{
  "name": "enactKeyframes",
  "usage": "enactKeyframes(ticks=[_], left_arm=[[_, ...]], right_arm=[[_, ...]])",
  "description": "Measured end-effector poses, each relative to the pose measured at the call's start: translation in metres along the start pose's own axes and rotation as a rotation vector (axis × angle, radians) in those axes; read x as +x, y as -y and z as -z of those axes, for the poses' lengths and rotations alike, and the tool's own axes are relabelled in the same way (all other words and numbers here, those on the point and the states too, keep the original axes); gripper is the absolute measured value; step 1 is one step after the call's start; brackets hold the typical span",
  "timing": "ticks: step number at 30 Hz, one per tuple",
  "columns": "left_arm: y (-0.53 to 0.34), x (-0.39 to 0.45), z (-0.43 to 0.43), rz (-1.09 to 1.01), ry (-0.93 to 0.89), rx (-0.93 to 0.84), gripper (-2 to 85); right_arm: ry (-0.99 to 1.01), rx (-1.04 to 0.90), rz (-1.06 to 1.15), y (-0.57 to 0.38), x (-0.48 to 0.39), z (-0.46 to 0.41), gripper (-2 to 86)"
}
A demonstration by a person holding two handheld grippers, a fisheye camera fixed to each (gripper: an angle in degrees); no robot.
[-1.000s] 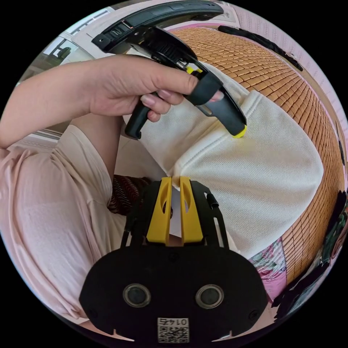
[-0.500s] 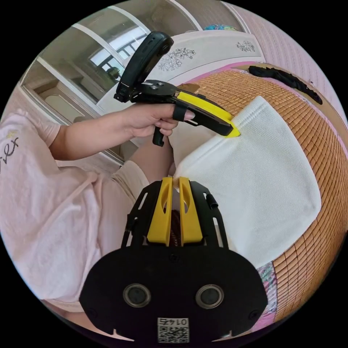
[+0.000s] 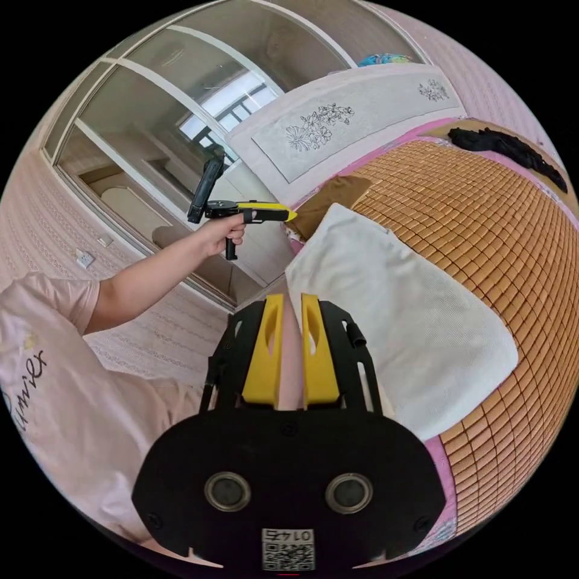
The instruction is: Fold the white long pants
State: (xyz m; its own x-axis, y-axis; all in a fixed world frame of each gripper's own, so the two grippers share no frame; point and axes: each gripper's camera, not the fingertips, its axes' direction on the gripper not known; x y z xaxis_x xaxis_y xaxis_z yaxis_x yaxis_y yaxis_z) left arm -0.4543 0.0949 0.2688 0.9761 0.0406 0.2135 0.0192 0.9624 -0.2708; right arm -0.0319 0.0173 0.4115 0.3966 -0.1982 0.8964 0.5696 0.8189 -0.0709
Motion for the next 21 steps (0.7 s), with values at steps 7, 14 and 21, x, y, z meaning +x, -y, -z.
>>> enactKeyframes(ticks=[7,14,21], left_arm=[[-0.033,0.008,-0.037,0.039,-0.026,-0.041,8.6],[-0.04,-0.02,-0.078,0.108,-0.094,-0.147,11.9],[-0.032,-0.002,-0.092,0.016,0.027,-0.17,11.2]], right_arm=[[-0.169,0.041,-0.466,-0.115,0.077,0.05,20.3],[0.045,-0.115,-0.663,-0.121,0.106,-0.001,12.8],[0.099,-0.036,-0.518,-0.071,0.088,0.057,5.1]])
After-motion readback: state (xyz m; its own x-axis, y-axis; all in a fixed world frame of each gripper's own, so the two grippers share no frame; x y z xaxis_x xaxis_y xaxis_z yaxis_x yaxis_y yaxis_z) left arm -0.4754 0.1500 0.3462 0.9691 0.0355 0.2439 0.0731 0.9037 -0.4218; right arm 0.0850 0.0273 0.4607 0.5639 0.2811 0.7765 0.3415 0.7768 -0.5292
